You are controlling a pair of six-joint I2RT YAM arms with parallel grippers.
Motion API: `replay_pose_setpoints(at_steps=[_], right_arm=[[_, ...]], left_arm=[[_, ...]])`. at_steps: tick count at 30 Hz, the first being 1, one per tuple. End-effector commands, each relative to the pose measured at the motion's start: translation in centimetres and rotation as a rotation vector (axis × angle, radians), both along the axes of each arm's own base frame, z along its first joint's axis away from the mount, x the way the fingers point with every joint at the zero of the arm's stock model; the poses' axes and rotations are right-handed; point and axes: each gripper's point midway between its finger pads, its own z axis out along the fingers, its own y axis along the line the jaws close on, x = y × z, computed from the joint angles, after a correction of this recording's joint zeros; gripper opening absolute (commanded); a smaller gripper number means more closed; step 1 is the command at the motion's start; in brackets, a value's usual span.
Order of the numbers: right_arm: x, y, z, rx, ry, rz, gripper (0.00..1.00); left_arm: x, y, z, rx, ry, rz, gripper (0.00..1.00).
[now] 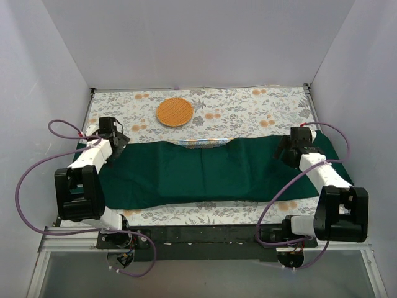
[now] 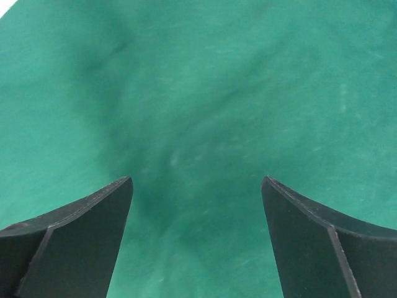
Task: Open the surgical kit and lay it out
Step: Open the surgical kit at the center of the board.
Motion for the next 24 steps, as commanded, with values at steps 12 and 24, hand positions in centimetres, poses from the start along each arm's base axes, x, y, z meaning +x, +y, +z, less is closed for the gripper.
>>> replay_pose_setpoints(at_steps=[12, 24], right_arm=[[0.3, -2.9, -4.0, 0.016, 0.09, -0.099, 0.71], [-2.1, -2.0, -7.4, 0.058, 0.206, -0.085, 0.48]], left_arm=[[-1.8, 1.3, -5.2, 0.037, 0.186, 0.088, 0.83], [-4.3, 1.5, -9.2, 0.048, 0.358, 0.101, 0.56]])
